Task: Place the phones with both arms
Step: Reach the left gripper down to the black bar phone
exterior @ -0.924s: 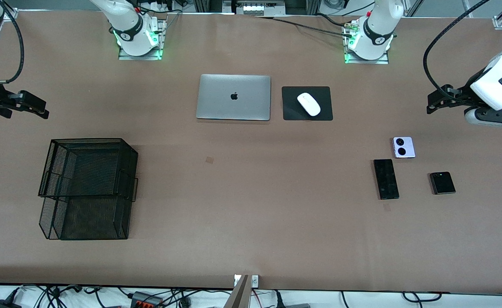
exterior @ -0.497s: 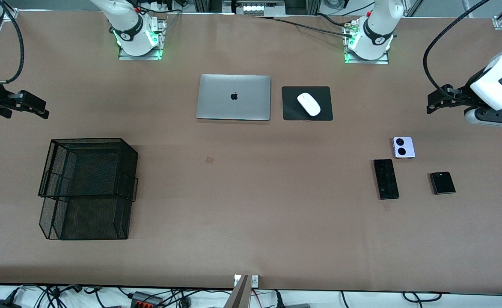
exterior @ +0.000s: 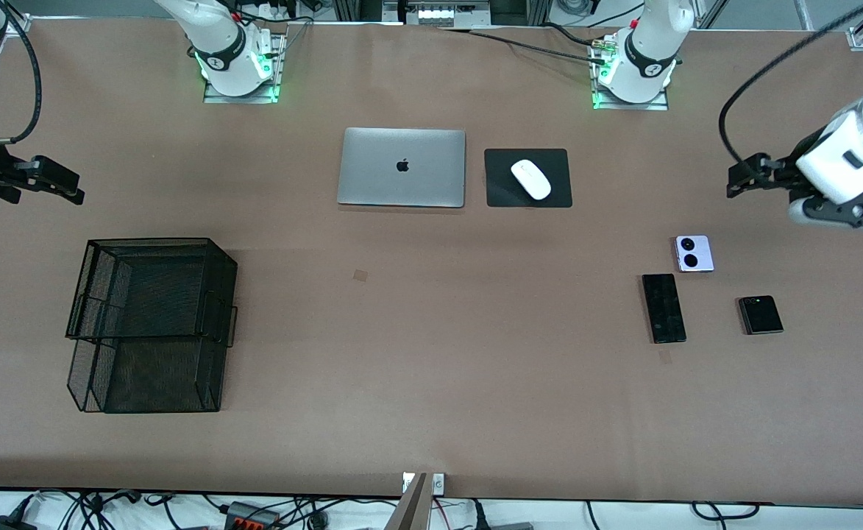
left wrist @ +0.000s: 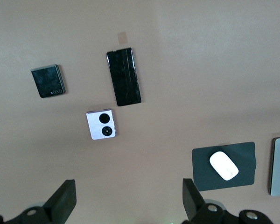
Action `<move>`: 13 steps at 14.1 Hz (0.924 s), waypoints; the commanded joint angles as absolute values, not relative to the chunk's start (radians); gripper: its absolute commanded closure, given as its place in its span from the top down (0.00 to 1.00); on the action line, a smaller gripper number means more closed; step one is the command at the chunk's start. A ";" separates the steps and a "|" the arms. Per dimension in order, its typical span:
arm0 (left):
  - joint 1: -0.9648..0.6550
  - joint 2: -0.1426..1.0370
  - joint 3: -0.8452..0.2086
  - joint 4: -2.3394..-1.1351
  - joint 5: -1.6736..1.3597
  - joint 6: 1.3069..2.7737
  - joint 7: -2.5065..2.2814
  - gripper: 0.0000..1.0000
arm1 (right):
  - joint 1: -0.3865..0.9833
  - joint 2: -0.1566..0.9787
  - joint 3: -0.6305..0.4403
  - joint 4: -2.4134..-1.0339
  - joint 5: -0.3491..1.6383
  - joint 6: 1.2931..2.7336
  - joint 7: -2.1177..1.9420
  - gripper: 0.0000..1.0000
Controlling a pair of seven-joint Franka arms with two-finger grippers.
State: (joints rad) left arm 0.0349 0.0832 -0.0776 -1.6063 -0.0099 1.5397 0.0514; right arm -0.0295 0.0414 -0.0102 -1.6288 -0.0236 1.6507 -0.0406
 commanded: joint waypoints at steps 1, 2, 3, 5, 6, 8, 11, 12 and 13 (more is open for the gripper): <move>0.038 0.164 -0.075 -1.548 0.001 1.506 0.057 1.00 | -0.031 0.040 -0.008 -1.621 -0.008 1.637 -0.031 1.00; 0.041 0.205 -0.077 -1.548 0.000 1.522 0.054 1.00 | -0.031 0.040 -0.008 -1.621 -0.008 1.638 -0.031 1.00; 0.041 0.245 -0.075 -1.555 0.002 1.570 0.049 1.00 | -0.031 0.043 -0.008 -1.621 -0.008 1.637 -0.031 1.00; 0.041 0.314 -0.075 -1.565 0.002 1.691 -0.004 1.00 | -0.031 0.043 -0.008 -1.621 -0.008 1.638 -0.031 1.00; 0.041 0.351 -0.075 -1.565 0.003 1.734 -0.041 1.00 | -0.031 0.043 -0.008 -1.621 -0.008 1.638 -0.031 1.00; 0.046 0.422 -0.074 -1.597 0.003 1.866 -0.051 1.00 | -0.031 0.046 -0.008 -1.621 -0.008 1.638 -0.031 1.00; 0.055 0.495 -0.074 -1.661 0.014 2.055 -0.049 1.00 | -0.031 0.046 -0.008 -1.621 -0.008 1.638 -0.031 1.00; 0.058 0.514 -0.074 -1.681 0.040 2.116 -0.049 1.00 | -0.031 0.046 -0.008 -1.621 -0.008 1.637 -0.031 1.00; 0.066 0.529 -0.074 -1.699 0.070 2.169 -0.041 1.00 | -0.031 0.046 -0.008 -1.621 -0.008 1.638 -0.031 1.00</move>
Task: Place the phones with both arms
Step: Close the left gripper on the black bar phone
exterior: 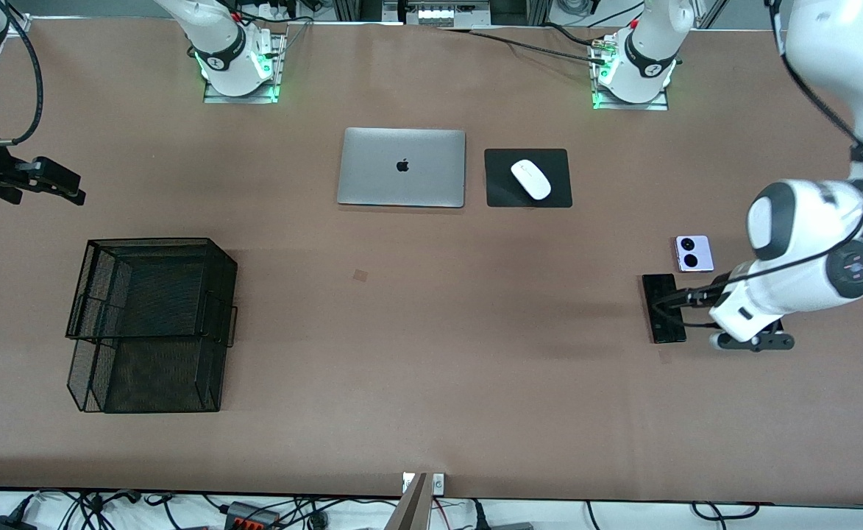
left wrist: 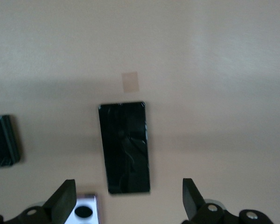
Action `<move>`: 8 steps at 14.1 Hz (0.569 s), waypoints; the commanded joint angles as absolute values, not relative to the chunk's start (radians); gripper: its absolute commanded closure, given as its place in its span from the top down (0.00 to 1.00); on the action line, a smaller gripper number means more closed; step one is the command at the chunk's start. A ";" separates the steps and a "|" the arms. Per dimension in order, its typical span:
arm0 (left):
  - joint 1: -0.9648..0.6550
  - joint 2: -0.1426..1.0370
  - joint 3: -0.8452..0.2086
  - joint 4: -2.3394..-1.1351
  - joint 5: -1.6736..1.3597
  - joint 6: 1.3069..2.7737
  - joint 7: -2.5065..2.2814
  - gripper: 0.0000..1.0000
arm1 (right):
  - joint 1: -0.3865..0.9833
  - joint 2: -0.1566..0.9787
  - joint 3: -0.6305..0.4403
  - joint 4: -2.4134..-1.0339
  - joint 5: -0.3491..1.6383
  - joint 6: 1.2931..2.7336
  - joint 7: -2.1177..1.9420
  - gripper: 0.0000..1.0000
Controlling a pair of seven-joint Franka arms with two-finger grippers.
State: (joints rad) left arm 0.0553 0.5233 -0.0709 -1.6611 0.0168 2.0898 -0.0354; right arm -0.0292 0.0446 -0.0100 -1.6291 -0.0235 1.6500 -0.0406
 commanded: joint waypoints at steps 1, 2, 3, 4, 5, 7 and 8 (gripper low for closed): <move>0.078 0.547 -0.075 -1.724 0.077 2.224 -0.041 1.00 | -0.031 0.046 -0.008 -1.621 -0.008 1.638 -0.031 1.00; 0.083 0.560 -0.075 -1.753 0.077 2.276 -0.037 1.00 | -0.031 0.046 -0.008 -1.621 -0.008 1.637 -0.031 1.00; 0.084 0.569 -0.075 -1.793 0.077 2.336 -0.035 1.00 | -0.031 0.046 -0.008 -1.621 -0.008 1.638 -0.031 1.00; 0.084 0.569 -0.075 -1.834 0.077 2.403 -0.037 1.00 | -0.031 0.046 -0.008 -1.621 -0.008 1.638 -0.031 1.00; 0.084 0.571 -0.075 -1.867 0.077 2.452 -0.035 1.00 | -0.031 0.046 -0.008 -1.621 -0.008 1.637 -0.031 1.00; 0.086 0.578 -0.075 -1.911 0.078 2.528 -0.034 1.00 | -0.031 0.048 -0.008 -1.621 -0.008 1.638 -0.031 1.00; 0.086 0.583 -0.075 -1.925 0.078 2.546 -0.034 1.00 | -0.031 0.048 -0.008 -1.621 -0.008 1.638 -0.031 1.00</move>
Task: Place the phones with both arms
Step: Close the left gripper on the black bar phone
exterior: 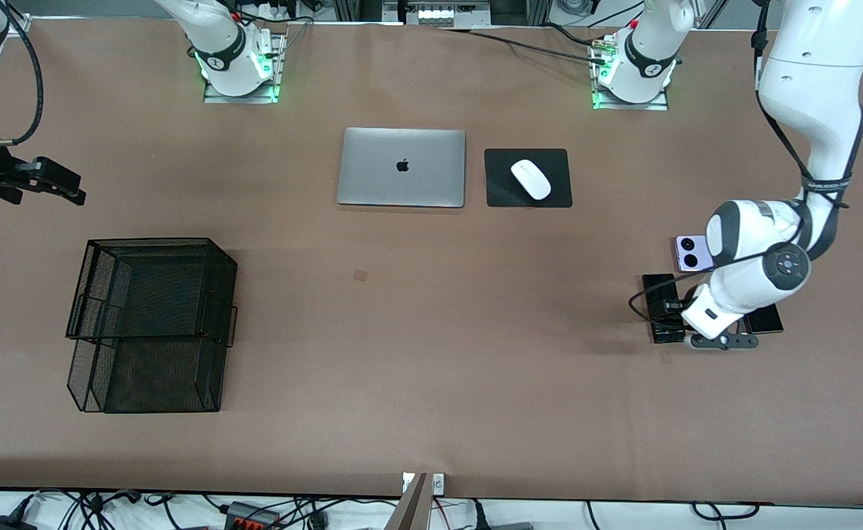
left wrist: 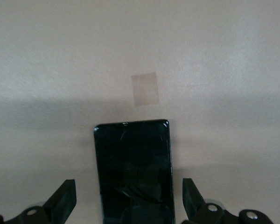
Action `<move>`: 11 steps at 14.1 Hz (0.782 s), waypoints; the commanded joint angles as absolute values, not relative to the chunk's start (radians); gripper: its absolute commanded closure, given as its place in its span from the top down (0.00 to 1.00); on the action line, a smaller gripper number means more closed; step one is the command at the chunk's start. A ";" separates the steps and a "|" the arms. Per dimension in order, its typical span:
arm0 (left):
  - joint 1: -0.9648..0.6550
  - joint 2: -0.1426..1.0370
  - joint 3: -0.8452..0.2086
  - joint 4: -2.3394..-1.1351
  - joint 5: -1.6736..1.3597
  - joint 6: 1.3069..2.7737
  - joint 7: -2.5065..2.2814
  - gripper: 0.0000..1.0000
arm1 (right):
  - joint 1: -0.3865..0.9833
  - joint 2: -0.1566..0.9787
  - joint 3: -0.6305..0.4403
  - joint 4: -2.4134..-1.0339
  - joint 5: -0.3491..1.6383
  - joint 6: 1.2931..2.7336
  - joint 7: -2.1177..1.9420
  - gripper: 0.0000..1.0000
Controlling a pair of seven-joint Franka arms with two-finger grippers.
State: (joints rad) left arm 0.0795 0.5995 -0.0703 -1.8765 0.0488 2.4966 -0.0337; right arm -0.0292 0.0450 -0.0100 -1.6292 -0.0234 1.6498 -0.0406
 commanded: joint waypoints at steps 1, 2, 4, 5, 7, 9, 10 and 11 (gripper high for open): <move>0.086 0.584 -0.075 -1.937 0.078 2.569 -0.034 1.00 | -0.031 0.048 -0.008 -1.621 -0.008 1.638 -0.031 1.00; 0.084 0.587 -0.075 -1.948 0.078 2.588 -0.034 1.00 | -0.031 0.048 -0.008 -1.621 -0.008 1.638 -0.031 1.00; 0.086 0.598 -0.077 -1.951 0.078 2.594 -0.034 1.00 | -0.031 0.048 -0.008 -1.621 -0.008 1.638 -0.031 1.00; 0.086 0.606 -0.077 -1.951 0.078 2.597 -0.034 1.00 | -0.031 0.048 -0.008 -1.621 -0.008 1.638 -0.031 1.00; 0.087 0.617 -0.077 -1.954 0.078 2.615 -0.034 1.00 | -0.031 0.049 -0.008 -1.621 -0.008 1.638 -0.031 1.00; 0.089 0.621 -0.078 -1.956 0.078 2.617 -0.035 0.86 | -0.029 0.054 -0.008 -1.621 -0.008 1.638 -0.031 1.00; 0.090 0.621 -0.078 -1.956 0.078 2.615 -0.037 0.68 | -0.029 0.054 -0.008 -1.621 -0.008 1.638 -0.031 1.00; 0.091 0.621 -0.080 -1.956 0.078 2.615 -0.037 0.55 | -0.029 0.054 -0.008 -1.621 -0.008 1.638 -0.031 1.00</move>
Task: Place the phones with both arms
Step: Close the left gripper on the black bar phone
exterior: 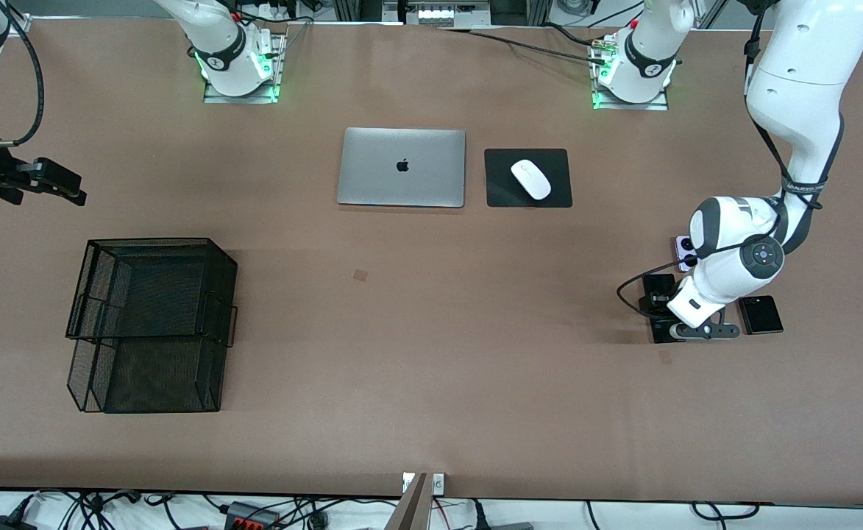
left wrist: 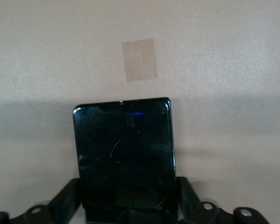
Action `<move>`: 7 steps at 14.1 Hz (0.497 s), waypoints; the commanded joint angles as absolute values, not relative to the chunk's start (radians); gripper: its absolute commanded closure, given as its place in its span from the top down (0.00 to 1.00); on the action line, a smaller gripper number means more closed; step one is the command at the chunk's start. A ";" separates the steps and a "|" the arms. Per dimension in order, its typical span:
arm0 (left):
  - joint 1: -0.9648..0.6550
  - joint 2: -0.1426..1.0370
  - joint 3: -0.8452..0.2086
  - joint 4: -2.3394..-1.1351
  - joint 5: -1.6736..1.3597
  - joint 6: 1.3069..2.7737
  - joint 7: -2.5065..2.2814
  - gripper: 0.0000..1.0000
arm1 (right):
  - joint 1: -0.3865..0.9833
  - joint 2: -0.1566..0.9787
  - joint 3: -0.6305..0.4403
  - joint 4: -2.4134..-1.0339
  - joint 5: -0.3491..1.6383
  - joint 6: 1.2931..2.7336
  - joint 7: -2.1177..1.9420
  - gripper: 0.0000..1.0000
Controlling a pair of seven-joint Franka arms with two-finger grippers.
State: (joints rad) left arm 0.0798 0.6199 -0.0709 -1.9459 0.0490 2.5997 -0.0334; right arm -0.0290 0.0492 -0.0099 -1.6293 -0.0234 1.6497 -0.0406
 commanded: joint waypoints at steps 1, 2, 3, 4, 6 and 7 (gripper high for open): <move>0.092 0.620 -0.080 -1.956 0.078 2.614 -0.038 0.44 | -0.029 0.054 -0.008 -1.620 -0.008 1.638 -0.031 1.00; 0.094 0.617 -0.081 -1.953 0.078 2.611 -0.037 0.36 | -0.029 0.054 -0.006 -1.620 -0.008 1.638 -0.031 1.00; 0.095 0.609 -0.087 -1.945 0.078 2.602 -0.037 0.33 | -0.029 0.054 -0.006 -1.620 -0.008 1.638 -0.031 1.00; 0.094 0.594 -0.092 -1.939 0.078 2.583 -0.038 0.32 | -0.029 0.054 -0.006 -1.620 -0.008 1.638 -0.031 1.00; 0.078 0.569 -0.106 -1.886 0.075 2.473 -0.043 0.31 | -0.029 0.054 -0.006 -1.620 -0.008 1.638 -0.031 1.00; 0.078 0.571 -0.135 -1.835 0.069 2.395 -0.043 0.31 | -0.029 0.054 -0.006 -1.620 -0.008 1.638 -0.031 1.00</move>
